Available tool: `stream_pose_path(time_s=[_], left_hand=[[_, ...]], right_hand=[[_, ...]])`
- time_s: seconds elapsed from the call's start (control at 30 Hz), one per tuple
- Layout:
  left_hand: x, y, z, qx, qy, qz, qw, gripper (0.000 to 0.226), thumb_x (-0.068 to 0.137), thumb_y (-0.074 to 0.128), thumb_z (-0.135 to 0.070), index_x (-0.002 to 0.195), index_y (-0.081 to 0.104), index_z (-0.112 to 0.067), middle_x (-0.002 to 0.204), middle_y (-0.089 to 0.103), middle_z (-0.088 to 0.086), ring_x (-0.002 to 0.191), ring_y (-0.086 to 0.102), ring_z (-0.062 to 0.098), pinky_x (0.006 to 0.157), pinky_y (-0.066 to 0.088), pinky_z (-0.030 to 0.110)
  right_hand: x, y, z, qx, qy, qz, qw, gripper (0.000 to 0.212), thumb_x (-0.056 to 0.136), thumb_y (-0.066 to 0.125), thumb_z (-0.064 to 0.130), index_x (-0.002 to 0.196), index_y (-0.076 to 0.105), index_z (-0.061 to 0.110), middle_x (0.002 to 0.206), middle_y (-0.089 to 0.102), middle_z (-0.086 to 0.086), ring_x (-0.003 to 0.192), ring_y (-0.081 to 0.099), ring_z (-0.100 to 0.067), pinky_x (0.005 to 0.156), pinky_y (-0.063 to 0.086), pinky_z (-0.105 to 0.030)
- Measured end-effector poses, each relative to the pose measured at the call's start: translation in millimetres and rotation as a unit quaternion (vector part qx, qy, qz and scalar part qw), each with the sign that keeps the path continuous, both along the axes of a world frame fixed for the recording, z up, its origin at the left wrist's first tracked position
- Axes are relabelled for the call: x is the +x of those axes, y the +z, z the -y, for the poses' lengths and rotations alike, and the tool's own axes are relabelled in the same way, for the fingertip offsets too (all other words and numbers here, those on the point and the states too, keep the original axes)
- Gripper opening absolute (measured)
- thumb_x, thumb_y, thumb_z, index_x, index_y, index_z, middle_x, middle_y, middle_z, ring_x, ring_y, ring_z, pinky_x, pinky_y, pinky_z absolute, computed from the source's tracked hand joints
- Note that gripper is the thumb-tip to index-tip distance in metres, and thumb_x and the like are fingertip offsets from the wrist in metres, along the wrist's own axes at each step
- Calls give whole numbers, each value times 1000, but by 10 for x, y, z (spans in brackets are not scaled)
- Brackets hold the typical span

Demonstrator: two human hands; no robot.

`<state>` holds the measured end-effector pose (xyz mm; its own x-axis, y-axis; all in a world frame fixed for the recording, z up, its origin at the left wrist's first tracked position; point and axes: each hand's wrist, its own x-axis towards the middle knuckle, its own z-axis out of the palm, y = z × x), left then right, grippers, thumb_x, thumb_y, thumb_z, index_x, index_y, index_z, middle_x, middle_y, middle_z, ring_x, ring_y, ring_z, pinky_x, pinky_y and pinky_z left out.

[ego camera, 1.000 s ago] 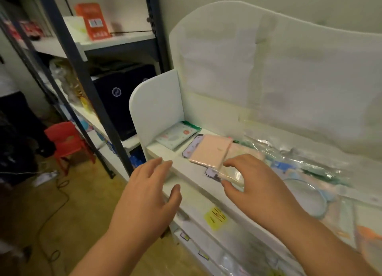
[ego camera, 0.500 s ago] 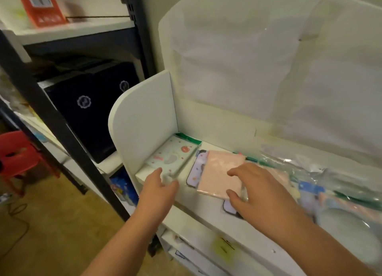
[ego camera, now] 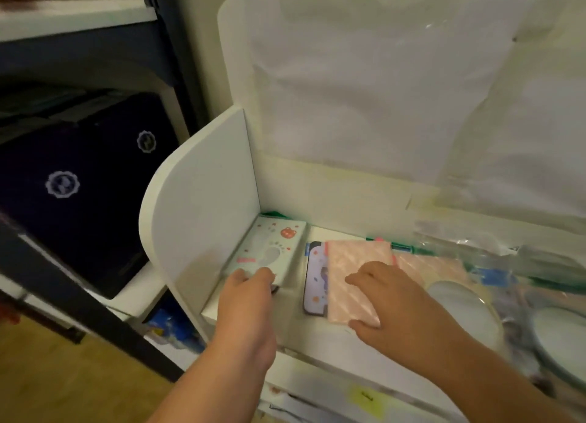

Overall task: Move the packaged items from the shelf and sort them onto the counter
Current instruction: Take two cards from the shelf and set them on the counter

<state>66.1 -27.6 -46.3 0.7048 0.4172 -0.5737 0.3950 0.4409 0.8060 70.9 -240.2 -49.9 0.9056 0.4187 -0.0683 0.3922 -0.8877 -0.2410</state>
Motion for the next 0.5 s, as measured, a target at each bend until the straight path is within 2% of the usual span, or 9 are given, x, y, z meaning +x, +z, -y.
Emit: stream_pose_path(time_s=[0.03, 0.1, 0.17, 0.23, 0.27, 0.37, 0.43, 0.5], left_hand=[[17, -47, -27, -8, 16, 4, 1000, 32, 80, 60, -8, 109, 58, 6, 100, 63, 21, 80, 61, 30, 65, 52, 35], [47, -88, -40, -45, 37, 21, 998, 16, 85, 56, 0, 98, 58, 7, 86, 64, 17, 67, 62, 25, 51, 52, 23], [102, -31, -40, -138, 53, 52, 988, 8, 93, 52, 2, 96, 59, 1, 86, 67, 9, 64, 69, 16, 53, 55, 19], [207, -31, -42, -212, 77, 75, 971, 17, 98, 53, -5, 112, 60, 0, 103, 72, 12, 86, 74, 19, 72, 60, 30], [262, -27, -66, -232, 79, 77, 966, 23, 98, 55, -9, 119, 60, -1, 108, 72, 14, 93, 73, 23, 77, 60, 35], [413, -19, -162, -271, 73, 70, 957, 31, 98, 59, -13, 126, 58, -1, 116, 71, 17, 100, 71, 27, 69, 63, 39], [470, -4, -220, -290, 53, 58, 954, 31, 98, 56, -11, 127, 57, 1, 118, 70, 19, 103, 69, 31, 65, 62, 44], [493, 6, -260, -299, 31, 54, 952, 30, 98, 53, -6, 127, 56, 1, 115, 70, 20, 100, 69, 33, 61, 62, 47]], right_hand=[[5, -10, -8, -11, 0, -12, 1000, 64, 83, 56, 55, 142, 38, 38, 142, 36, 13, 131, 37, -12, 107, 33, -25], [3, -11, -25, -33, 3, -40, 999, 71, 82, 56, 59, 146, 30, 39, 153, 24, 11, 141, 24, -13, 114, 25, -28], [3, -11, -40, -43, 6, -48, 998, 74, 82, 55, 60, 148, 27, 40, 158, 16, 10, 145, 17, -13, 118, 21, -29], [-7, -2, -64, -43, -1, -49, 998, 71, 84, 54, 57, 147, 27, 40, 159, 15, 9, 146, 16, -14, 119, 20, -31], [-12, 2, -76, -42, -5, -45, 998, 68, 85, 53, 55, 147, 28, 40, 159, 16, 9, 146, 16, -14, 119, 20, -31], [-43, -2, -94, -51, -3, -19, 998, 61, 90, 50, 40, 147, 29, 37, 159, 16, 6, 147, 15, -16, 119, 18, -32], [-79, -34, -103, -64, 0, -8, 998, 64, 89, 51, 27, 149, 30, 31, 160, 18, 1, 148, 18, -20, 119, 19, -33], [-120, -50, -124, -90, -1, 4, 996, 71, 77, 63, 23, 145, 41, 23, 156, 34, -5, 142, 37, -26, 114, 31, -37]])
